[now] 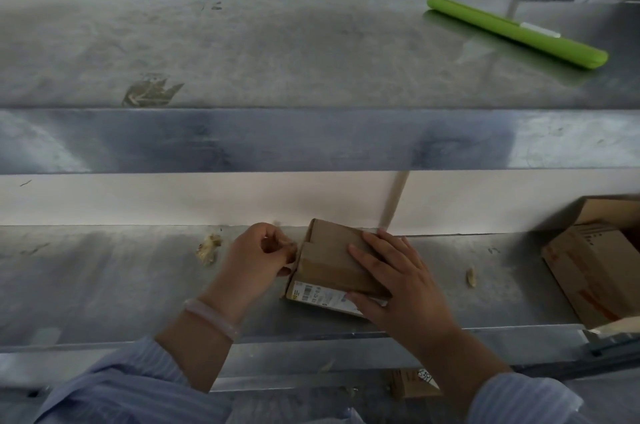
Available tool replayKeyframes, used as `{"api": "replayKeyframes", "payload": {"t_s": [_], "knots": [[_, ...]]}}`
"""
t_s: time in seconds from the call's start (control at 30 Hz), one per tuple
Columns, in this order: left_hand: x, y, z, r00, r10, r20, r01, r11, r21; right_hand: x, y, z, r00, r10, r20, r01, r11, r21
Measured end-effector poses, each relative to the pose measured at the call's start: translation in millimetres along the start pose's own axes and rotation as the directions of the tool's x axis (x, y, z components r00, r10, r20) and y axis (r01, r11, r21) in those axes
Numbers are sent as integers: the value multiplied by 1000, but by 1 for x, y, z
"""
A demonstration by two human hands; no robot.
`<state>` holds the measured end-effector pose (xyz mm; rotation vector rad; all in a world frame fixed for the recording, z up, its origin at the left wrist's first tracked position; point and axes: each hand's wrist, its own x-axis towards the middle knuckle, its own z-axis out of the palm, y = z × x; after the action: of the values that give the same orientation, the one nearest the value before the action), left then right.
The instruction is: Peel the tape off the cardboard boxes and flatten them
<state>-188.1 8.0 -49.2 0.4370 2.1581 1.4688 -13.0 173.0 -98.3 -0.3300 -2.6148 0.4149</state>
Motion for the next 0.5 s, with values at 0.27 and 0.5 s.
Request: {"api": "replayKeyframes", "payload": {"t_s": [0.27,0.5], "knots": [[-5,5,-10,990,6,138,5,997,-76,-3,2,3,1000,-11,-22,11,1000,14],[-1,-4,-8,959,-156,236,188,975,-122,-3,1,3,1000,-8,-17,9,1000,25]]}}
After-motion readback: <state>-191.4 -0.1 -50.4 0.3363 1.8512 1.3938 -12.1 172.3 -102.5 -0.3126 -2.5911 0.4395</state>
